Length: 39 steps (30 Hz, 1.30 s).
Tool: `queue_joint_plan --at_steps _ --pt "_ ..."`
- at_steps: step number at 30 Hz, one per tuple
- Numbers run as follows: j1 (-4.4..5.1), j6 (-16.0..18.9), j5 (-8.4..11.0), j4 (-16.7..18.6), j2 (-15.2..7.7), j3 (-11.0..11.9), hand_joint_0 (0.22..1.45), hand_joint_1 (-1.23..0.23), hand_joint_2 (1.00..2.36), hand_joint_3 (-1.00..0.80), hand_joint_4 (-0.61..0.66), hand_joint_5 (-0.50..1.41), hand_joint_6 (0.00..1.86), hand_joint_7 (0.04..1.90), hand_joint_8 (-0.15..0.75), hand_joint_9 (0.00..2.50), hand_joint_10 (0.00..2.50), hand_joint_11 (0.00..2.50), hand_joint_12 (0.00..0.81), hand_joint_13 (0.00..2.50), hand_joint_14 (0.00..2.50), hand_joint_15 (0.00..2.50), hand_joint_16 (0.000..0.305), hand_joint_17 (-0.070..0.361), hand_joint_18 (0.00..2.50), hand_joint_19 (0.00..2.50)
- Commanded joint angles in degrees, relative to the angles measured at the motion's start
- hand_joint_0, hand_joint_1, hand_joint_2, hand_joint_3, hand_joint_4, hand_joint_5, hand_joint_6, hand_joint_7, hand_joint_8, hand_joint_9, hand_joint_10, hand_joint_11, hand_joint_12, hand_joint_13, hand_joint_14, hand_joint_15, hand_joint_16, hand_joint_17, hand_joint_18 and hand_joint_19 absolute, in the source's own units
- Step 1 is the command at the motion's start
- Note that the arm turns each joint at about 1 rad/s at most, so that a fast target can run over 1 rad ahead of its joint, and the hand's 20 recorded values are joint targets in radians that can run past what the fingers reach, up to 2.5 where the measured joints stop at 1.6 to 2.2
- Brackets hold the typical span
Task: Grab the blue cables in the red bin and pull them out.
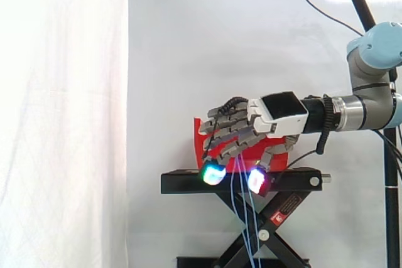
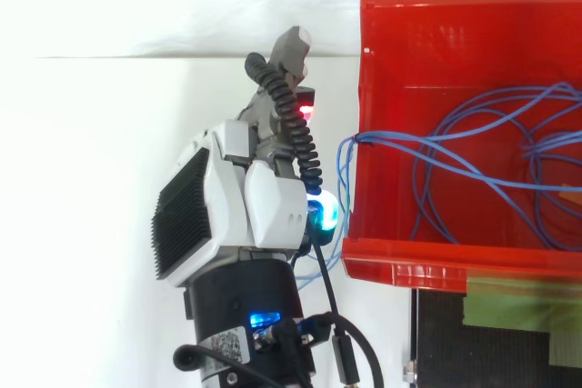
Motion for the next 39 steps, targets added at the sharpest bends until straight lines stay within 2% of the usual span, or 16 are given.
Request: queue_joint_plan --at_steps 1,25,39 --pt "0.00 0.3 0.00 1.6 0.0 -0.7 0.79 -1.06 1.00 -1.00 -0.06 0.56 0.01 0.66 0.198 0.52 0.01 0.29 0.320 0.40 0.01 0.18 0.043 0.097 0.26 0.21" --pt "-0.79 -0.6 -0.79 1.0 0.0 -0.7 0.80 -1.04 1.00 -1.00 -0.06 0.58 0.01 0.65 0.196 0.53 0.01 0.30 0.316 0.40 0.01 0.18 0.043 0.096 0.26 0.21" --pt "-0.79 -0.8 -0.79 3.2 0.0 -0.7 0.80 -1.04 1.00 -1.00 -0.06 0.60 0.01 0.65 0.195 0.53 0.01 0.30 0.315 0.41 0.01 0.19 0.042 0.095 0.27 0.21"
